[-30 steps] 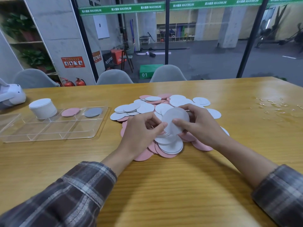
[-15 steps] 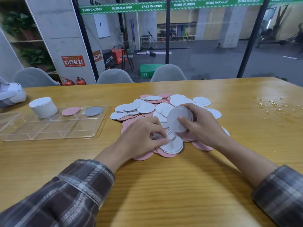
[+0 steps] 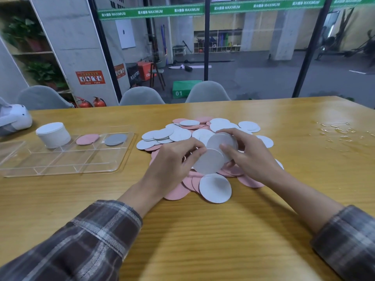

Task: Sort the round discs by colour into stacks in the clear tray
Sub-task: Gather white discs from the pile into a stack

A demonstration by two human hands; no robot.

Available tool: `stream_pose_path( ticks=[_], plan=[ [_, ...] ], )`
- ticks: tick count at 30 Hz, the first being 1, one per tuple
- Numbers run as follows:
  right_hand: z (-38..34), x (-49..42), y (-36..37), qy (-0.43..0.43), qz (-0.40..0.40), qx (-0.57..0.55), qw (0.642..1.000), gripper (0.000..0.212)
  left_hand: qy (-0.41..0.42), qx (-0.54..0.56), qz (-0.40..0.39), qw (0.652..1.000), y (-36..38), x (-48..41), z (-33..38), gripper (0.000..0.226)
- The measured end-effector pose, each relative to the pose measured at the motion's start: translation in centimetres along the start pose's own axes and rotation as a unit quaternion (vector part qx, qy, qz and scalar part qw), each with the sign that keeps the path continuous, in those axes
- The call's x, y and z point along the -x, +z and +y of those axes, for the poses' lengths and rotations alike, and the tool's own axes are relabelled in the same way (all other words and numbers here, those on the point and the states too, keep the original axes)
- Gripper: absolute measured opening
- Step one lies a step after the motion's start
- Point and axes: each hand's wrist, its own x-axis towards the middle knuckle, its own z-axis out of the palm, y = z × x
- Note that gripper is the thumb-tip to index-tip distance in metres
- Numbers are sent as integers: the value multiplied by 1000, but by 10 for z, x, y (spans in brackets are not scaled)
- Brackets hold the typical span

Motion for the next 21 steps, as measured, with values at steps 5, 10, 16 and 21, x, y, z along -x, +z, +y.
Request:
stream_pose_path(
  ticks=[5, 10, 16, 21],
  plan=[
    [-3, 1, 2, 17, -28, -32, 999, 25, -119, 69, -8, 990, 4, 4, -1, 9],
    [-11, 4, 1, 52, -75, -122, 988, 27, -206, 116, 19, 972, 7, 2, 4, 11],
    [-6, 5, 3, -2, -93, -39, 995, 29, -194, 74, 24, 978, 9, 2, 5, 20],
    [-1, 0, -1, -1, -39, 10, 999, 30, -147, 76, -127, 978, 9, 5, 5, 27]
  ],
)
